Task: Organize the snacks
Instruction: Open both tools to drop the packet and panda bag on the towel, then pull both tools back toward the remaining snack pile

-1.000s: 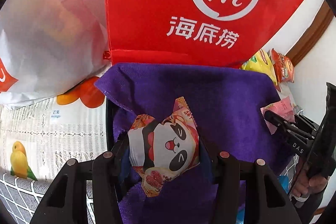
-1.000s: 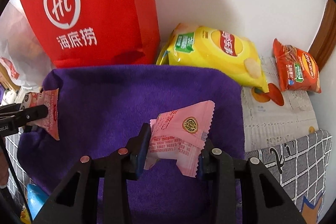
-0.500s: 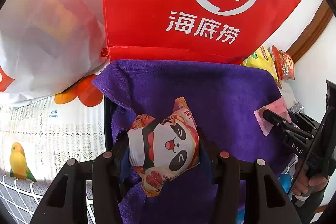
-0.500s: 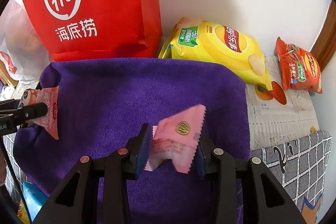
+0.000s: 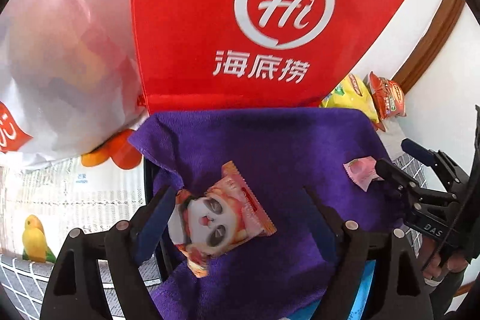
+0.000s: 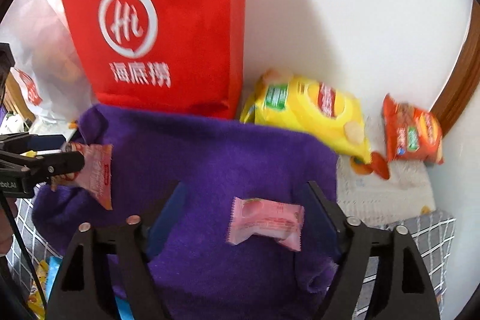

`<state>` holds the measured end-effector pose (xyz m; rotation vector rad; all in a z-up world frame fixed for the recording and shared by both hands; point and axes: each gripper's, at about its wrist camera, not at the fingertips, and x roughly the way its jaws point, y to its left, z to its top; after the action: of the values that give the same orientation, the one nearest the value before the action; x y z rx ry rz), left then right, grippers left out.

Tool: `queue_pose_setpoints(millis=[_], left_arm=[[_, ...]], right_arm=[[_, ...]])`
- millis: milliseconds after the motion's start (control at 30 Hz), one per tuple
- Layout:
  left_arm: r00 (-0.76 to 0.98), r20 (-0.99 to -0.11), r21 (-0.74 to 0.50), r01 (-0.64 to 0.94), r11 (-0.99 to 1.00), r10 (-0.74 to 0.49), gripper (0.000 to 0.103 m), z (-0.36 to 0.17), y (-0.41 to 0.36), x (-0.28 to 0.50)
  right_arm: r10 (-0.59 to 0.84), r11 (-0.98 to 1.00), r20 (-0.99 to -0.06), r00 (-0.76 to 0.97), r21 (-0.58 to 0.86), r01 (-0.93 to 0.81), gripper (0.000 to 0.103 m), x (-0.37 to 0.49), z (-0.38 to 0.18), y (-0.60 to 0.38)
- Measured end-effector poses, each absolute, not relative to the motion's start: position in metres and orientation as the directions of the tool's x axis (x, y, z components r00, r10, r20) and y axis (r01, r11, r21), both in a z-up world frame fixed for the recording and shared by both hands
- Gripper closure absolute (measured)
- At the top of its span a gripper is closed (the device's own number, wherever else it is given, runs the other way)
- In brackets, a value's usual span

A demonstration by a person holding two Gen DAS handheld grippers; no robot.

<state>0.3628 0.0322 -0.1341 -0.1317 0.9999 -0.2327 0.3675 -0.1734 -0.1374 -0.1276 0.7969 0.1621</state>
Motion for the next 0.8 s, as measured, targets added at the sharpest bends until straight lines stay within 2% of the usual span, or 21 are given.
queue_pose_setpoints(millis=[400, 533, 667, 800], left_arm=[[0.585, -0.761, -0.232, 0.158, 0.960, -0.280, 0.019, -0.091, 0.036, 0.336], [0.637, -0.724, -0.204, 0.170, 0.964, -0.265, 0.019, -0.067, 0.036, 0.317], [0.641, -0.705, -0.239, 0.186, 0.953, -0.303, 0.020, -0.053, 0.039, 0.289], [0.659, -0.689, -0.225, 0.201, 0.954, -0.301, 0.021, -0.044, 0.042, 0.252]], right_arm=[[0.015, 0.994, -0.722, 0.691, -0.066, -0.091, 0.020, 0.326, -0.094, -0.185], [-0.053, 0.992, -0.713, 0.700, -0.116, -0.042, 0.019, 0.297, -0.081, -0.189], [-0.127, 0.985, -0.695, 0.708, -0.175, 0.005, 0.019, 0.269, -0.069, -0.188], [-0.104, 0.989, -0.682, 0.724, -0.150, 0.000, 0.019, 0.242, -0.061, -0.188]])
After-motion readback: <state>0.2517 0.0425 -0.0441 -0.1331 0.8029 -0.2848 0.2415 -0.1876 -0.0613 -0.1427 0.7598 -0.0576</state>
